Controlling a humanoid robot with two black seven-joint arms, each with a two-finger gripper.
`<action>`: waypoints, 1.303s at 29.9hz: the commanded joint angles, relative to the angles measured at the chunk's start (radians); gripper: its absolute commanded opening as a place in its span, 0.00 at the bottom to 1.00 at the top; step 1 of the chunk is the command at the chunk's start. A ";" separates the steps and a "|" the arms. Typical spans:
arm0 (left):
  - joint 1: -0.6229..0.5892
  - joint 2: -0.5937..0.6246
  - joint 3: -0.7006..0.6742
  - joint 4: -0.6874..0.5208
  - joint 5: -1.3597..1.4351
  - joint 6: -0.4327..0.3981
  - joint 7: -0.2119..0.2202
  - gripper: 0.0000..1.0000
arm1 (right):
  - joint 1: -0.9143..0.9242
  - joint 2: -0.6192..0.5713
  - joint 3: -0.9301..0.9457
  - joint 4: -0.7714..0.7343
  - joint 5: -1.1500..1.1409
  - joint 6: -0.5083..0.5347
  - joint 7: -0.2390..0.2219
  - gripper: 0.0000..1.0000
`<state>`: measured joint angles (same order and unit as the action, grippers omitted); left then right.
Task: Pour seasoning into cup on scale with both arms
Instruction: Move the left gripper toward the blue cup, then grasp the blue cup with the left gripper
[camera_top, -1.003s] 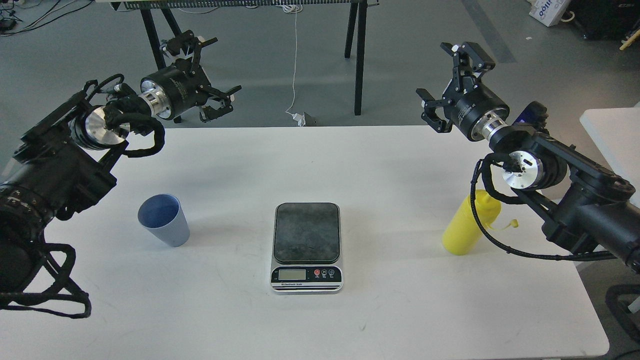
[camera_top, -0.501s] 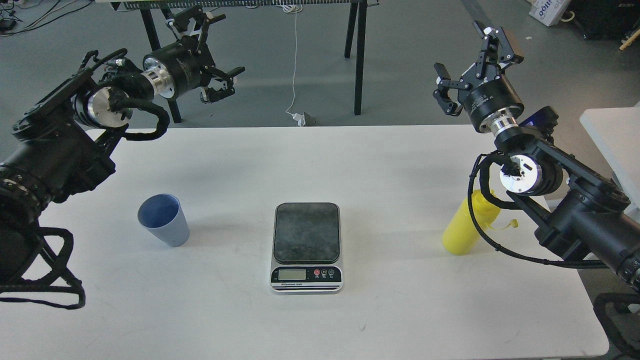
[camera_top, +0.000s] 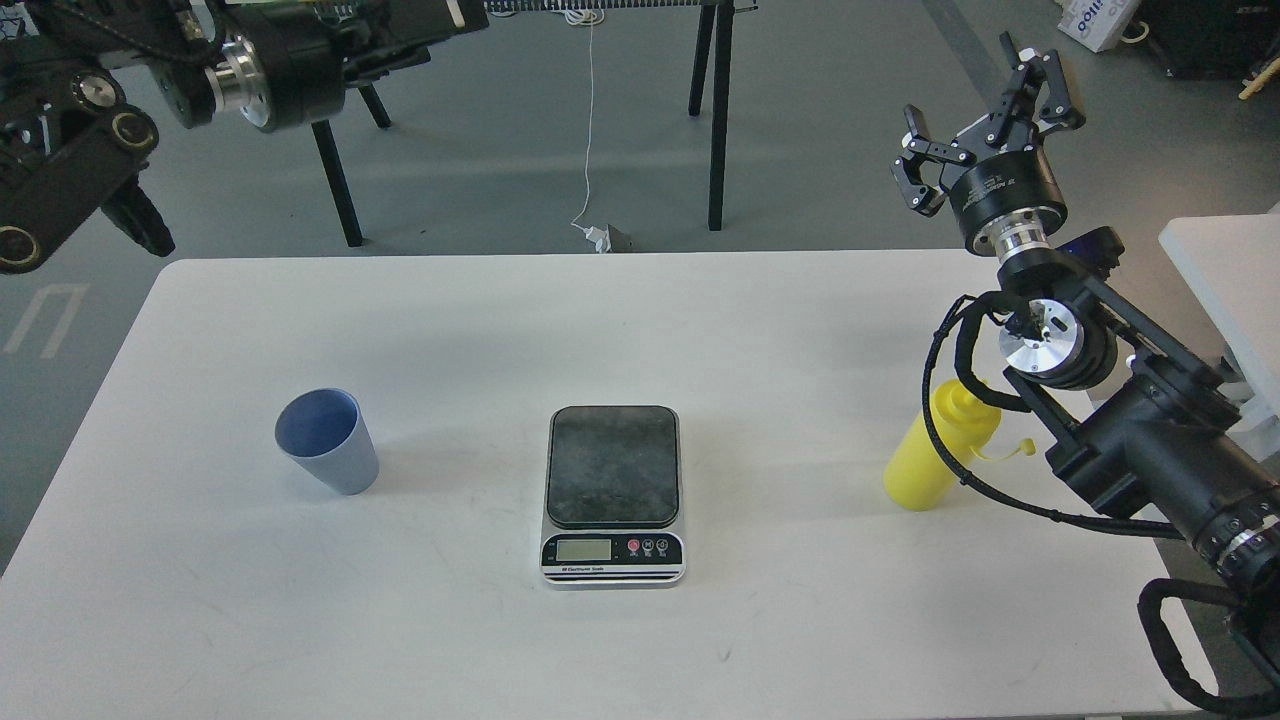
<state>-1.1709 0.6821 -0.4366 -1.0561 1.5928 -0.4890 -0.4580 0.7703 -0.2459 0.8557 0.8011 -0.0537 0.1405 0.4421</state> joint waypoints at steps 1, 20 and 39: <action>-0.001 0.068 0.131 -0.163 0.257 0.000 -0.031 1.00 | 0.001 0.002 -0.006 0.000 -0.002 -0.006 -0.002 0.99; -0.001 0.131 0.410 -0.127 0.589 0.000 -0.031 1.00 | 0.001 0.002 -0.079 -0.002 -0.017 -0.006 0.004 0.99; 0.010 0.119 0.527 0.014 0.589 0.000 -0.031 1.00 | -0.003 0.002 -0.086 0.000 -0.018 -0.004 0.004 0.99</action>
<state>-1.1654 0.8017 0.0902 -1.0452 2.1817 -0.4887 -0.4887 0.7677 -0.2439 0.7703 0.8008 -0.0721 0.1351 0.4462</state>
